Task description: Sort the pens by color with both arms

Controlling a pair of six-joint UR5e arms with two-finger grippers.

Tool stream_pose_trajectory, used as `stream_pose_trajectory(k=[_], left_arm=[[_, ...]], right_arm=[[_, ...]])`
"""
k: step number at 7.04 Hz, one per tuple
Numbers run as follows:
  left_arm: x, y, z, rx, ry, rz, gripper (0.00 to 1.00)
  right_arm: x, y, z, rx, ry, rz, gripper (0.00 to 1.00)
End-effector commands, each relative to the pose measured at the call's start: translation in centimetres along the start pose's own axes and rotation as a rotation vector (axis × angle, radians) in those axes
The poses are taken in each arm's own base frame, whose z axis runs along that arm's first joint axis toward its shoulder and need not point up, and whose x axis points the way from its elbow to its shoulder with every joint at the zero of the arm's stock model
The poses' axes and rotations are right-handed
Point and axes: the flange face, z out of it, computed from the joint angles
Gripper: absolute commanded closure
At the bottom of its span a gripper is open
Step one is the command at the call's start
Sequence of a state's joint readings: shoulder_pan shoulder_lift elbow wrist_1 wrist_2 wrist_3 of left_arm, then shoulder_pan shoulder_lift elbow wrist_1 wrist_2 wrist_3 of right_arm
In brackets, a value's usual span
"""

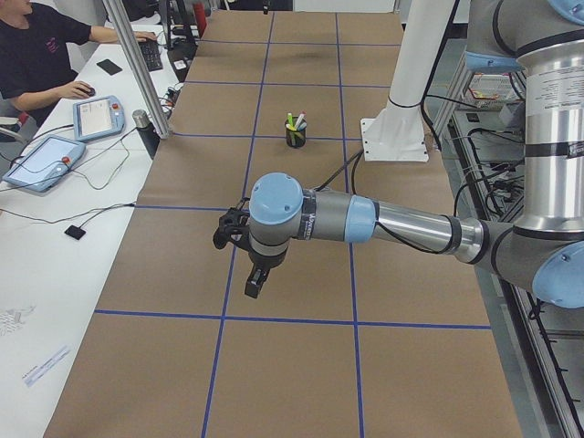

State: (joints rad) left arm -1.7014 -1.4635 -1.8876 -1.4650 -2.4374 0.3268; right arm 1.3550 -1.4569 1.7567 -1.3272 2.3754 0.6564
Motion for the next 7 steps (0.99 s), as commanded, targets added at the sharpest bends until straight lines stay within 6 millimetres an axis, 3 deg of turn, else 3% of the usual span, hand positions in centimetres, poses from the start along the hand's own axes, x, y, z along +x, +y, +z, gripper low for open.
stream_pose_trajectory(k=[1, 2, 3, 5, 7], left_arm=[[-0.1, 0.0, 0.1, -0.002, 0.001, -0.002, 0.01], [-0.1, 0.1, 0.2, -0.004, 0.002, -0.003, 0.01], [-0.2, 0.1, 0.3, -0.005, 0.002, -0.004, 0.01], [-0.3, 0.1, 0.4, -0.009, 0.004, -0.007, 0.01], [-0.3, 0.1, 0.4, -0.009, 0.005, -0.007, 0.01]], right_arm=[[-10.1, 2.1, 3.5, -0.002, -0.012, 0.080, 0.01], [-15.0, 2.4, 3.7, -0.026, -0.035, 0.134, 0.01], [-21.2, 2.4, 3.1, -0.052, -0.031, 0.193, 0.01], [-29.9, 4.8, 2.0, -0.091, 0.001, 0.226, 0.01], [-37.0, 8.5, 3.7, -0.078, -0.004, 0.315, 0.01]])
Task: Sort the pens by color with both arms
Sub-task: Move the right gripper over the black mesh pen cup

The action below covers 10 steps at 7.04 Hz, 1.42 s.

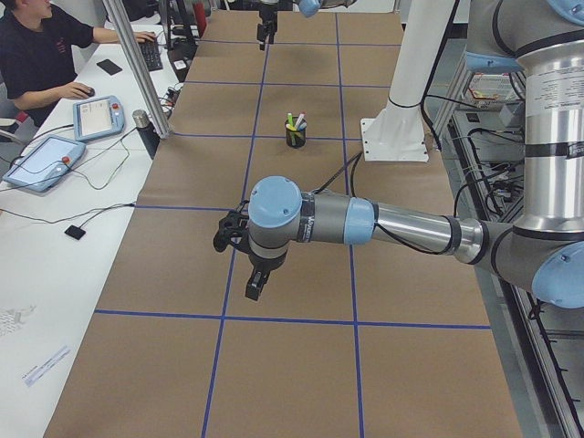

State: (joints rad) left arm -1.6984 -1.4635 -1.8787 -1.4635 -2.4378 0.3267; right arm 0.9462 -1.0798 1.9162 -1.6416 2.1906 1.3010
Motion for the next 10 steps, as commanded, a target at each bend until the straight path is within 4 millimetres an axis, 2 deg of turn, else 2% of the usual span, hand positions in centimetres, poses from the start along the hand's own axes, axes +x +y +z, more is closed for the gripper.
stream_pose_trajectory(k=[1, 2, 3, 4, 6, 8, 9, 10], left_arm=[[0.0, 0.0, 0.0, -0.001, 0.000, -0.001, 0.01], [0.0, 0.0, 0.0, -0.001, 0.000, -0.001, 0.01], [0.0, 0.0, 0.0, 0.001, -0.001, 0.002, 0.01], [0.1, -0.1, -0.1, 0.003, 0.000, 0.004, 0.01], [0.2, -0.1, -0.2, 0.007, -0.001, 0.009, 0.01], [0.3, -0.2, -0.2, 0.007, -0.001, 0.011, 0.01], [0.2, -0.1, -0.2, 0.008, -0.001, 0.011, 0.01], [0.2, -0.1, -0.2, 0.007, -0.001, 0.010, 0.01]], right_arm=[[-6.3, 5.6, 1.4, 0.007, -0.021, 0.131, 0.01], [-8.1, 7.5, 2.0, 0.021, -0.010, 0.195, 0.01], [-9.8, 8.8, 1.7, 0.028, 0.018, 0.282, 0.01], [-11.1, 11.0, 1.5, 0.030, 0.058, 0.334, 0.01], [-12.6, 15.2, 1.9, 0.087, 0.137, 0.400, 0.01], [-15.4, 17.1, 2.0, 0.100, 0.117, 0.444, 0.01], [-19.1, 17.5, 3.0, 0.099, 0.124, 0.437, 0.01], [-21.1, 18.0, 3.7, 0.084, 0.102, 0.413, 0.01]])
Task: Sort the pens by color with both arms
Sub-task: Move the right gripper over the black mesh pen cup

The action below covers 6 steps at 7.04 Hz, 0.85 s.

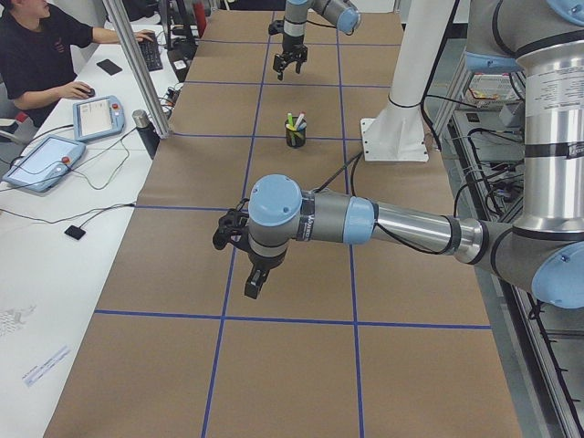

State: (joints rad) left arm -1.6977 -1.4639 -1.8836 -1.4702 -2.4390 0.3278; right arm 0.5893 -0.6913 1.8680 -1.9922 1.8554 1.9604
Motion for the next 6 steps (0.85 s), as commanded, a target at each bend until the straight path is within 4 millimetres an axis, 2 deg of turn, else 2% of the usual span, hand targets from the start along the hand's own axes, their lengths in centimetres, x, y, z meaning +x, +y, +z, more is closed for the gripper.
stream_pose_trajectory(k=[1, 2, 3, 6], left_arm=[[-0.1, 0.1, 0.1, -0.002, 0.001, -0.003, 0.01], [-0.1, 0.1, 0.1, -0.004, 0.001, -0.005, 0.01], [-0.1, 0.1, 0.1, -0.004, 0.001, -0.007, 0.01], [-0.5, 0.3, 0.5, -0.013, 0.004, -0.015, 0.01]], right_arm=[[-3.6, 2.8, 1.8, -0.040, -0.055, -0.040, 0.01], [-5.4, 3.9, 4.1, -0.050, -0.058, -0.048, 0.01], [-5.6, 5.0, 6.3, -0.066, -0.046, -0.061, 0.01], [-3.5, 10.6, 8.1, -0.141, 0.007, -0.117, 0.01]])
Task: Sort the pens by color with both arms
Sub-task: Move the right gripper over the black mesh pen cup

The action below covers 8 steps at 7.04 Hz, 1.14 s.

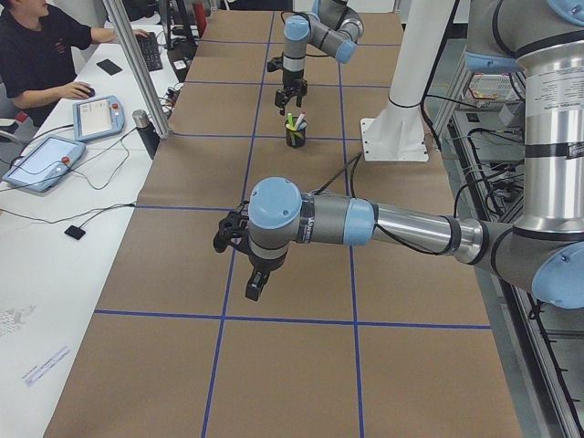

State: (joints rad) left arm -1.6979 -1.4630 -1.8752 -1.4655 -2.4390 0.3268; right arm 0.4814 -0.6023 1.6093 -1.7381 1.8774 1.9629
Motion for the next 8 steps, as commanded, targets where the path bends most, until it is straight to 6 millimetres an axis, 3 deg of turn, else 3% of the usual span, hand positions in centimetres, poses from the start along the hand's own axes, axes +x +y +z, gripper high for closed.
stream_pose_trajectory(k=[1, 4, 6, 8], left_arm=[[-0.3, 0.6, 0.5, -0.009, 0.005, -0.009, 0.01], [-0.3, 0.7, 0.4, -0.007, 0.006, -0.010, 0.01], [-0.2, 0.7, 0.4, -0.008, 0.006, -0.008, 0.01], [-0.2, 0.7, 0.4, -0.007, 0.006, -0.009, 0.01]], right_arm=[[1.1, 3.0, 1.8, -0.031, 0.035, -0.027, 0.01], [2.3, 1.9, 3.3, 0.009, 0.105, -0.002, 0.05], [2.0, 2.0, 3.3, 0.013, 0.102, -0.001, 0.14], [2.6, 1.9, 4.7, 0.016, 0.125, 0.000, 0.15]])
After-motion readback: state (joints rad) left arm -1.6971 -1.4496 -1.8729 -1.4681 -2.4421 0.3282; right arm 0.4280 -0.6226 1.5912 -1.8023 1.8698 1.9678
